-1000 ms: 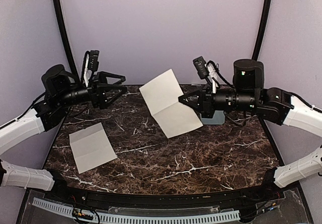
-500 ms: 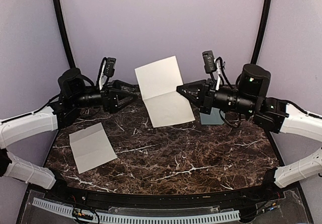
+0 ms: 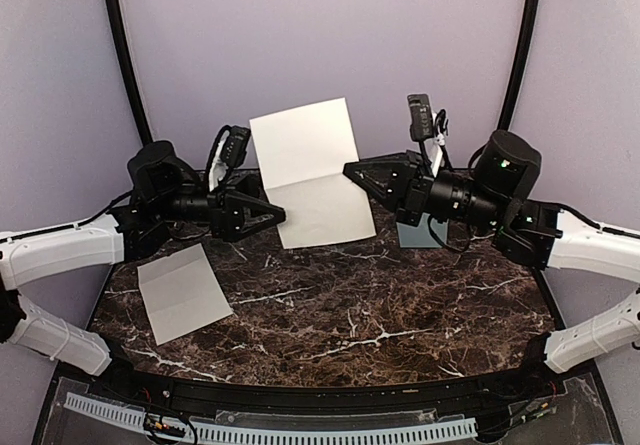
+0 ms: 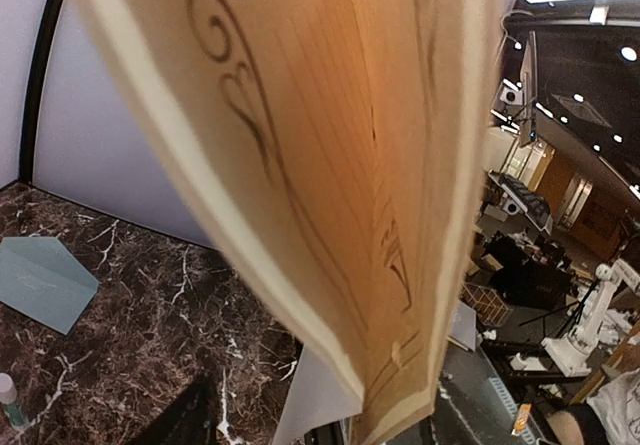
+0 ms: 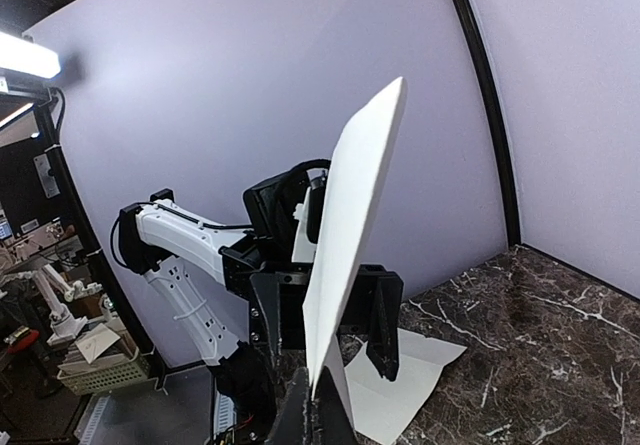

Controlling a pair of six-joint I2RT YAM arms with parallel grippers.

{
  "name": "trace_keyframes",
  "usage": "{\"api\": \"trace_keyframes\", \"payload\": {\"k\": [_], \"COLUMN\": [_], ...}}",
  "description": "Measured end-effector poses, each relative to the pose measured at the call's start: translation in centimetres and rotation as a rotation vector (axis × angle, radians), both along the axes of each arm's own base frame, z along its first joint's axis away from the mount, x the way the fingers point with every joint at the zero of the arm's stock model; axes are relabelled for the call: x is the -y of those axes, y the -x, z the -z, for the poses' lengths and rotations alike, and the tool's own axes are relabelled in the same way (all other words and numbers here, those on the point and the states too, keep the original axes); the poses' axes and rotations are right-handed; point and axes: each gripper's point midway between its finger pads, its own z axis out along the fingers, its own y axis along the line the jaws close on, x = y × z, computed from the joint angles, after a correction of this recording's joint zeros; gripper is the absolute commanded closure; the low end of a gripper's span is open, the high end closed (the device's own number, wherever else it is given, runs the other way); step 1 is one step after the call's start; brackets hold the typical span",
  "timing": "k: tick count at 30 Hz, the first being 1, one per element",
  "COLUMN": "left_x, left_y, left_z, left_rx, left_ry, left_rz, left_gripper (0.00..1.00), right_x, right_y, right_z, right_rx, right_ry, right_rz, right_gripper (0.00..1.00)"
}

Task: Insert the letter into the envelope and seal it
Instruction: Fold the letter.

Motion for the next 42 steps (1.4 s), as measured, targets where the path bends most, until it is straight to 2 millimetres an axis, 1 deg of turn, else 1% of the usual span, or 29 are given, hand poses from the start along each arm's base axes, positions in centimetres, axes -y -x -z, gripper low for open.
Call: {"api": "trace_keyframes", "payload": {"k": [1, 2, 3, 6, 7, 13, 14, 16, 17, 18, 19, 20, 22, 23, 24, 26, 27, 29, 32, 35, 36, 39, 42], "left_x": [0.0, 0.0, 0.0, 0.1, 0.1, 0.0, 0.0, 0.0, 0.0, 0.0, -0.1, 0.0, -0.1, -0.1, 0.0, 0.0, 0.0, 0.0, 0.0, 0.1, 0.1, 0.3, 0.8], "left_y": [0.1, 0.1, 0.2, 0.4, 0.5, 0.9, 1.0, 1.0, 1.0, 1.0, 1.0, 1.0, 1.0, 1.0, 1.0, 0.9, 0.9, 0.8, 0.6, 0.5, 0.5, 0.6, 0.6], "left_z": [0.0, -0.1, -0.1, -0.3, -0.4, -0.7, -0.7, -0.7, -0.7, -0.7, -0.6, -0.6, -0.7, -0.6, -0.6, -0.6, -0.6, -0.5, -0.1, 0.3, 0.4, 0.6, 0.8], "left_rx": [-0.002, -0.001, -0.002, -0.002, -0.002, -0.005, -0.004, -0.007, -0.008, -0.014, -0.015, -0.015, -0.011, -0.011, -0.010, -0.007, -0.005, -0.005, -0.009, -0.015, -0.015, -0.019, -0.022], "left_ry": [0.001, 0.004, 0.006, 0.019, 0.022, 0.040, 0.042, 0.042, 0.042, 0.041, 0.041, 0.042, 0.044, 0.044, 0.044, 0.043, 0.043, 0.039, 0.026, 0.013, 0.010, -0.002, -0.020], "left_rz": [0.005, 0.010, 0.015, 0.033, 0.038, 0.063, 0.064, 0.065, 0.065, 0.065, 0.066, 0.066, 0.064, 0.063, 0.062, 0.060, 0.059, 0.054, 0.043, 0.039, 0.038, 0.041, 0.053], "left_gripper": [0.49, 0.55, 0.58, 0.60, 0.62, 0.79, 0.81, 0.88, 0.94, 0.97, 1.00, 1.00, 1.00, 1.00, 1.00, 1.00, 1.00, 1.00, 1.00, 1.00, 1.00, 1.00, 1.00], "right_x": [0.0, 0.0, 0.0, -0.1, -0.1, -0.2, -0.3, -0.3, -0.3, -0.3, -0.3, -0.3, -0.2, -0.2, -0.2, 0.2, 0.6, 1.6, 3.7, 5.5, 5.9, 6.4, 5.6], "right_y": [0.0, 0.0, 0.0, 0.0, -0.1, -0.2, -0.3, -0.3, -0.3, -0.3, -0.4, -0.4, -0.5, -0.6, -0.6, -0.8, -1.0, -1.1, -1.2, -1.1, -1.0, -0.7, -0.6], "right_z": [-0.1, -0.1, -0.1, 0.1, 0.2, 0.5, 0.6, 0.8, 0.8, 0.8, 0.8, 0.8, 0.9, 1.0, 1.1, 1.6, 1.8, 1.6, 0.7, -0.9, -1.4, -3.1, -4.1], "right_rx": [0.000, -0.001, -0.002, -0.008, -0.009, -0.024, -0.028, -0.032, -0.032, -0.034, -0.035, -0.036, -0.038, -0.045, -0.050, -0.064, -0.062, -0.064, -0.046, -0.017, -0.008, 0.031, 0.055], "right_ry": [-0.005, -0.012, -0.015, -0.018, -0.017, -0.014, -0.013, -0.012, -0.011, -0.011, -0.011, -0.011, -0.011, -0.010, -0.005, 0.008, 0.018, 0.030, 0.036, 0.044, 0.047, 0.083, 0.142], "right_rz": [-0.001, -0.002, -0.003, -0.003, -0.002, 0.000, 0.001, 0.002, 0.003, 0.004, 0.005, 0.006, 0.012, 0.019, 0.024, 0.047, 0.066, 0.110, 0.181, 0.239, 0.248, 0.254, 0.227], "right_gripper": [1.00, 1.00, 1.00, 1.00, 1.00, 1.00, 1.00, 1.00, 1.00, 1.00, 0.96, 0.83, 0.51, 0.39, 0.31, 0.21, 0.17, 0.12, 0.09, 0.06, 0.06, 0.13, 0.27]}}
